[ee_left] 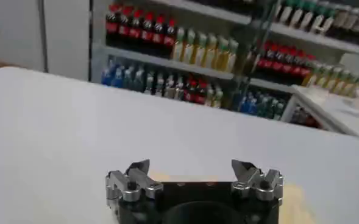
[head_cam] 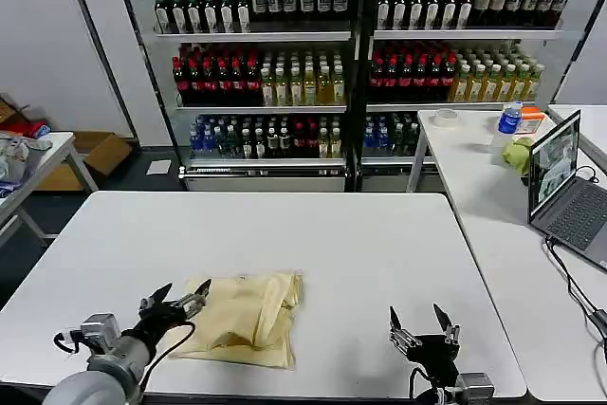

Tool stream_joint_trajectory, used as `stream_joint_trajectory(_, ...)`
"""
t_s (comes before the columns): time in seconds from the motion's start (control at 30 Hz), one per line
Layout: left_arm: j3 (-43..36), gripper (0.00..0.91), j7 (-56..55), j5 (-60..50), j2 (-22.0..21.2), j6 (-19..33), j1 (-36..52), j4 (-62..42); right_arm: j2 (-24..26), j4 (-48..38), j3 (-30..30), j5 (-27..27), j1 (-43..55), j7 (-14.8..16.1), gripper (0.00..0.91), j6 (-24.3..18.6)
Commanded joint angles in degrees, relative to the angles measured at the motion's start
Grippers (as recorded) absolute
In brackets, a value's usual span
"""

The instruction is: Fold and organize the clothes.

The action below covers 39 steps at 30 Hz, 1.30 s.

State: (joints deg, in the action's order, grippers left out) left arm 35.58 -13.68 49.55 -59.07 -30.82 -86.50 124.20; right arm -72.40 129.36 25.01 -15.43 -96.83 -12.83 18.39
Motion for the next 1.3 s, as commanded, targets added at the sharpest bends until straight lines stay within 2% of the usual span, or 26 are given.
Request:
stream_joint_trajectory(0.03,5.63,0.907,5.51,3.38,1.43,-2.25,-1.53,-7.28,0.19,0.62,0.68,-0.02,-0.7,0.07,0.907,-0.15)
stream_joint_trajectory(0.23,5.14,0.907,7.11,9.19,0.39,-2.3,-0.35,-11.0,0.34,1.21,1.24,-0.03,-1.53,0.09,0.907,-0.24)
stream_joint_trajectory(1.1,2.41,0.907,10.21,21.67,-3.81,-2.38,4.59,-16.76,1.45,3.0,2.5,-0.58,-2.77,-0.13,0.907,0.35)
stream_joint_trajectory(1.17,2.53,0.655,10.41,22.12,-3.93,-2.36,4.82,-17.74,1.45,3.29,2.72,-0.56,-3.16,-0.13,0.907,0.35)
stream_joint_trajectory(1.2,2.55,0.161,10.44,22.17,-3.96,-2.36,4.85,-17.83,1.45,3.44,2.81,-0.56,-3.28,-0.13,0.907,0.33)
stream_joint_trajectory(1.23,2.58,0.01,10.5,22.29,-4.03,-2.34,4.94,-18.43,1.46,3.51,2.86,-0.55,-3.37,-0.13,0.907,0.34)
stream_joint_trajectory(1.3,2.68,0.01,10.58,22.61,-4.21,-2.32,5.04,-19.0,1.47,3.76,2.98,-0.55,-3.61,-0.12,0.907,0.34)
